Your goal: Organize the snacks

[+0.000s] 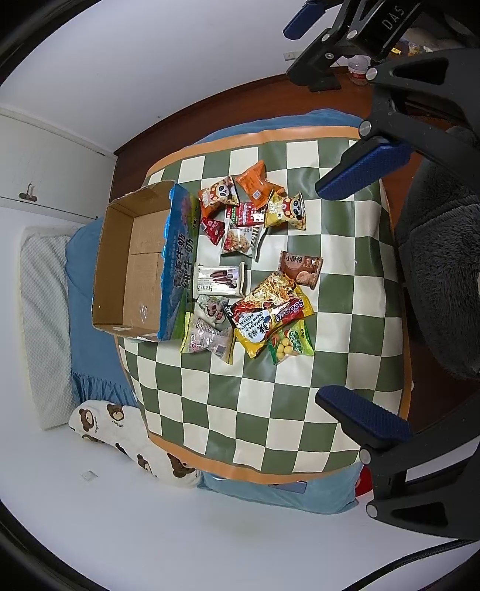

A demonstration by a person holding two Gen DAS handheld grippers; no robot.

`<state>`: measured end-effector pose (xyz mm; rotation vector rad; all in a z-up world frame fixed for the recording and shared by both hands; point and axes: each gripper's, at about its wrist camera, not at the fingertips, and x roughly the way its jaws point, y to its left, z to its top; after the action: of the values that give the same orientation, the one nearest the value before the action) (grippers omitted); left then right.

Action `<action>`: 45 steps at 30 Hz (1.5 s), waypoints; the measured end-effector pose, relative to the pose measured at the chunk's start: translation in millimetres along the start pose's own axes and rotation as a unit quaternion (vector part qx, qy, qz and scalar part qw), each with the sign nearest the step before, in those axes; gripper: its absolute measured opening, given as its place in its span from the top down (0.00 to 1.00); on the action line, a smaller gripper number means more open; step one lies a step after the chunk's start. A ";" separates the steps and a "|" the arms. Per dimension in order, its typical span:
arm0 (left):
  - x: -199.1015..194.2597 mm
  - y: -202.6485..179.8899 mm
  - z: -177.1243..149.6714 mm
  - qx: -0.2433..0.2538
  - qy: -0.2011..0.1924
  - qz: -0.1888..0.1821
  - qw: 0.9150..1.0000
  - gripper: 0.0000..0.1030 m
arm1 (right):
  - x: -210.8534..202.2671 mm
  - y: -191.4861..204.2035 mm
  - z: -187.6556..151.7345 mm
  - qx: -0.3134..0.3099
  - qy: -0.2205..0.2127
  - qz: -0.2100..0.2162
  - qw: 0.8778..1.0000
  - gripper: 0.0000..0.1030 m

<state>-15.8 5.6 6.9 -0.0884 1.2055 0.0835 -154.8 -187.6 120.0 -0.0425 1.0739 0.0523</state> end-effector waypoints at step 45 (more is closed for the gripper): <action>-7.2 -8.9 7.0 0.002 -0.014 -0.002 1.000 0.00 | -4.9 0.1 7.2 0.000 -0.007 0.002 1.000 0.01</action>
<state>-10.9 -2.6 16.3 -0.0861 1.1773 0.0775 -150.8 -187.2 127.8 -0.0396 1.0595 0.0565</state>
